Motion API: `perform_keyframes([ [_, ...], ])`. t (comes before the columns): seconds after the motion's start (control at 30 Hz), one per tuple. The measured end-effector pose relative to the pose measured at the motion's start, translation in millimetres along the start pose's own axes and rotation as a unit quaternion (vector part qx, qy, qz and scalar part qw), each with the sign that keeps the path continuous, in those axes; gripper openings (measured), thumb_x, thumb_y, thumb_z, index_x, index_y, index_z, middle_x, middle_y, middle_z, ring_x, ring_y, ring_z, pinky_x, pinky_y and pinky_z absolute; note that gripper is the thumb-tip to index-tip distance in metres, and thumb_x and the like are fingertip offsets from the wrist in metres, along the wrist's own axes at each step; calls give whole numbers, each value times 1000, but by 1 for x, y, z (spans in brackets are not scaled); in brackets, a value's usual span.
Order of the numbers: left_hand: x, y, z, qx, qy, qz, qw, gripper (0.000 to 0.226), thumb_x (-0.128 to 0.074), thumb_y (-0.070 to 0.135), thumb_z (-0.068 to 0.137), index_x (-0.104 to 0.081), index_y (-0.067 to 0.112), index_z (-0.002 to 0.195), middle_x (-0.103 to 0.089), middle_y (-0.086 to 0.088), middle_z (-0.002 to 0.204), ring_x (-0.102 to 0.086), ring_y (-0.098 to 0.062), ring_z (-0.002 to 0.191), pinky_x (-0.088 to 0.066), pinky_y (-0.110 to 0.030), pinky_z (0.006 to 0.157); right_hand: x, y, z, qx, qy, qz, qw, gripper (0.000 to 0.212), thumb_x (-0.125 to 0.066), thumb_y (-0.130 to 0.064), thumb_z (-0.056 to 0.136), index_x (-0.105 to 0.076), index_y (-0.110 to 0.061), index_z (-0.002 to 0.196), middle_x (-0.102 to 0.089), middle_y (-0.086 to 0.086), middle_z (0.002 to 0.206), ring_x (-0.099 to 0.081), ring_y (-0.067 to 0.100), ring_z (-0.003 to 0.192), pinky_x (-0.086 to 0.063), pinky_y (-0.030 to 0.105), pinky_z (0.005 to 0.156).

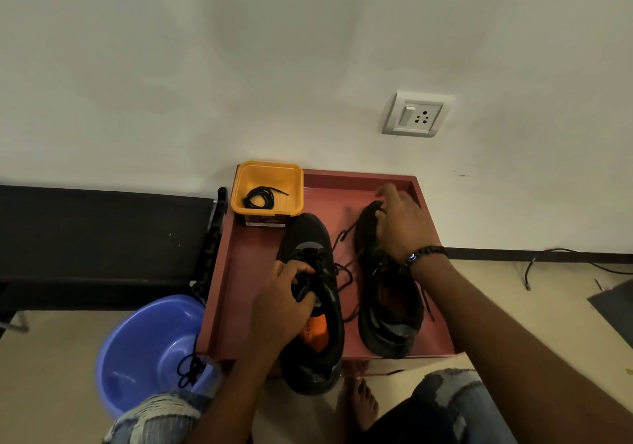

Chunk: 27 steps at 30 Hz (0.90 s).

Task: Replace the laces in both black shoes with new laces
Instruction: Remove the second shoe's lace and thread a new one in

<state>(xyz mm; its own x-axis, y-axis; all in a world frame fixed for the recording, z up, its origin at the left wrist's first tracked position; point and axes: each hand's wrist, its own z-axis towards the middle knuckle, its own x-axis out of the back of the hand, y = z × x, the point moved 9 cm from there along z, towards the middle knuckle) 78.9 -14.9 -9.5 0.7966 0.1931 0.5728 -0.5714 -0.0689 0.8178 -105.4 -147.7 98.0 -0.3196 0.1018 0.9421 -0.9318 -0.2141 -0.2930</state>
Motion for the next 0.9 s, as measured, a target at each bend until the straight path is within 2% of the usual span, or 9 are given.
perform_keyframes([
  [0.07, -1, 0, 0, -4, 0, -9, 1000, 41, -73, 15, 80, -57, 31, 115, -48, 15, 105, -53, -1, 88, -39, -7, 70, -19, 0, -6, -4, -92, 44, 995, 36, -59, -18, 95, -47, -20, 129, -53, 8, 130, -57, 23, 105, -50, 33, 83],
  [0.13, -1, 1, 0, -5, 6, -23, 1000, 44, -75, 17, 80, -53, 29, 117, -51, 15, 106, -53, 1, 89, -41, -10, 71, -31, -13, -22, 22, -138, 76, 987, 43, -64, -20, 93, -46, -22, 132, -45, 6, 138, -55, 23, 115, -50, 36, 96],
  [0.23, 1, -2, 0, -3, 22, -46, 999, 45, -79, 22, 79, -50, 27, 114, -53, 18, 99, -56, 3, 89, -47, -16, 72, -53, -52, -53, 96, -226, 143, 959, 31, -63, -26, 95, -59, -22, 125, -57, -2, 123, -58, 10, 103, -51, 29, 96],
  [0.3, 2, -3, 0, -3, 29, -54, 998, 43, -80, 25, 80, -49, 26, 111, -54, 19, 95, -57, 3, 87, -49, -18, 71, -68, -72, -72, 137, -281, 128, 941, 30, -65, -28, 93, -64, -23, 123, -58, -4, 121, -58, 10, 106, -50, 27, 94],
  [0.4, 4, -6, -1, 2, 40, -61, 997, 40, -78, 33, 81, -48, 30, 107, -55, 18, 94, -58, 2, 86, -48, -19, 70, -70, -68, -74, 107, -272, 132, 947, 28, -69, -29, 91, -65, -22, 118, -60, -4, 106, -59, 9, 95, -53, 26, 88],
  [0.5, 5, -6, -1, 3, 42, -68, 997, 35, -77, 32, 81, -50, 30, 103, -55, 15, 93, -57, 1, 85, -49, -21, 69, -68, -52, -74, 56, -278, 174, 943, 15, -71, -28, 90, -65, -24, 103, -64, -9, 85, -60, 0, 73, -48, 13, 68],
  [0.63, 7, -3, -1, 4, 36, -40, 999, 31, -76, 27, 80, -52, 29, 100, -51, 14, 96, -54, 4, 85, -46, -17, 68, -51, -38, -72, 61, -225, 174, 957, 7, -74, -24, 88, -67, -22, 85, -65, -8, 76, -58, 2, 68, -45, 12, 64],
  [0.8, 7, -2, -1, 8, 33, -40, 999, 32, -76, 25, 79, -52, 31, 100, -52, 13, 97, -54, 2, 85, -42, -14, 67, -53, -39, -82, 89, -272, 164, 944, 34, -62, -50, 92, -66, -23, 71, -67, -3, 73, -61, 7, 70, -47, 17, 64],
  [0.9, 7, -1, -1, 19, 25, -54, 998, 33, -78, 28, 79, -52, 30, 100, -52, 15, 96, -54, 2, 84, -41, -10, 66, -57, -53, -72, 107, -243, 143, 953, 28, -65, -43, 92, -65, -25, 70, -62, -8, 74, -59, 6, 71, -50, 20, 67],
])
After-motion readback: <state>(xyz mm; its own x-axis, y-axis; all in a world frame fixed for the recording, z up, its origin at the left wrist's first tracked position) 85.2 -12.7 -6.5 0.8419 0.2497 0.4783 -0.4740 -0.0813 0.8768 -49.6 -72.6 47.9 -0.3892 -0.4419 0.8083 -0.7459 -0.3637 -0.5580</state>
